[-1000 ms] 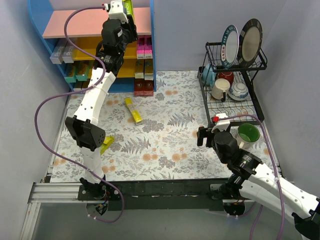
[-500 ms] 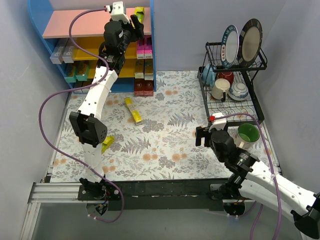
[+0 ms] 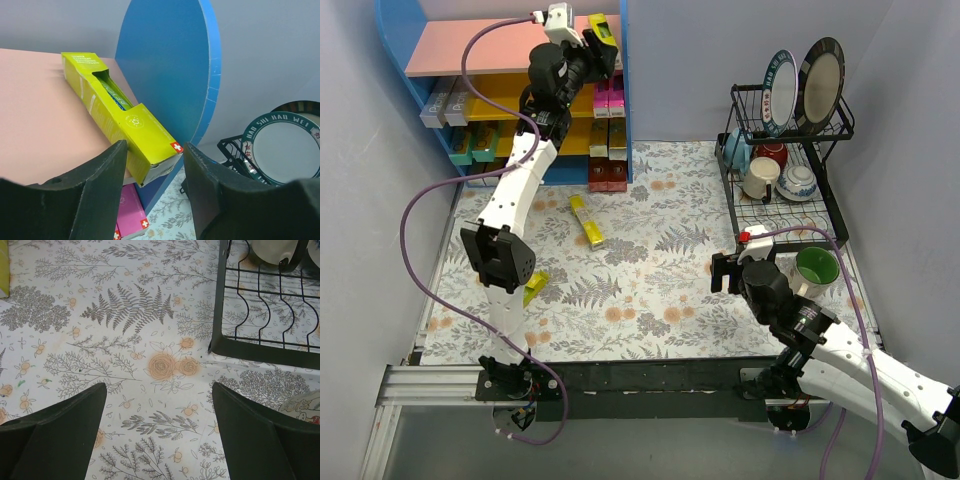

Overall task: Place and organize the toothpastes onto the shelf
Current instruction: Place the toothpaste on the shelf, then move the toothpaste to the center of the board.

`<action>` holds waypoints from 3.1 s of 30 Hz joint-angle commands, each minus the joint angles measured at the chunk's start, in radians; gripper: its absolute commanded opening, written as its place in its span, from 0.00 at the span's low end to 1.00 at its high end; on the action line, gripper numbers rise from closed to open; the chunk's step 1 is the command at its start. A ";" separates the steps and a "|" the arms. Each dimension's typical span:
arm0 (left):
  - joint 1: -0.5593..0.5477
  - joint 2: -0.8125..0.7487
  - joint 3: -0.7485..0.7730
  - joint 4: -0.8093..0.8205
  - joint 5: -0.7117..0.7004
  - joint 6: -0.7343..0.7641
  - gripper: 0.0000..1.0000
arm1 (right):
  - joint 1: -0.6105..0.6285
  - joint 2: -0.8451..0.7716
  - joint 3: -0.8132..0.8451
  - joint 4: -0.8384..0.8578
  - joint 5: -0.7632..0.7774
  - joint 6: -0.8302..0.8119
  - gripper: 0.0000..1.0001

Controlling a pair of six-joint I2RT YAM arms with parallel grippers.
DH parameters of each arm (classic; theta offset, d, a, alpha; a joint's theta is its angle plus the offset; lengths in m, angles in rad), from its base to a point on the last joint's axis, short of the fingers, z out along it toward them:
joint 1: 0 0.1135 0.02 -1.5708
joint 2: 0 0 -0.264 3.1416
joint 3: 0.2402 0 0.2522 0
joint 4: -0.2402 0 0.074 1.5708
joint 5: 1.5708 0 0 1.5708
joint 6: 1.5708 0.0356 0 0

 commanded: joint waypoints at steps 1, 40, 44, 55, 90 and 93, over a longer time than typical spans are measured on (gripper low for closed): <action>0.014 0.030 0.028 0.023 0.071 -0.033 0.47 | -0.006 -0.007 0.038 0.038 -0.003 -0.001 0.95; 0.065 -1.049 -1.168 -0.034 -0.201 -0.109 0.98 | -0.006 0.290 0.158 0.195 -0.340 -0.082 0.92; 0.063 -1.198 -1.369 -0.064 -0.241 -0.094 0.98 | -0.006 0.460 0.201 0.297 -0.446 -0.090 0.89; 0.065 -1.451 -1.768 0.021 -0.513 -0.080 0.98 | 0.005 1.064 0.613 0.428 -0.572 -0.102 0.88; 0.022 -1.448 -1.793 0.066 -0.491 -0.046 0.98 | 0.037 1.315 0.648 0.457 -0.595 0.092 0.52; 0.022 -1.452 -1.790 0.060 -0.476 -0.048 0.98 | 0.042 1.210 0.542 0.390 -0.585 0.068 0.52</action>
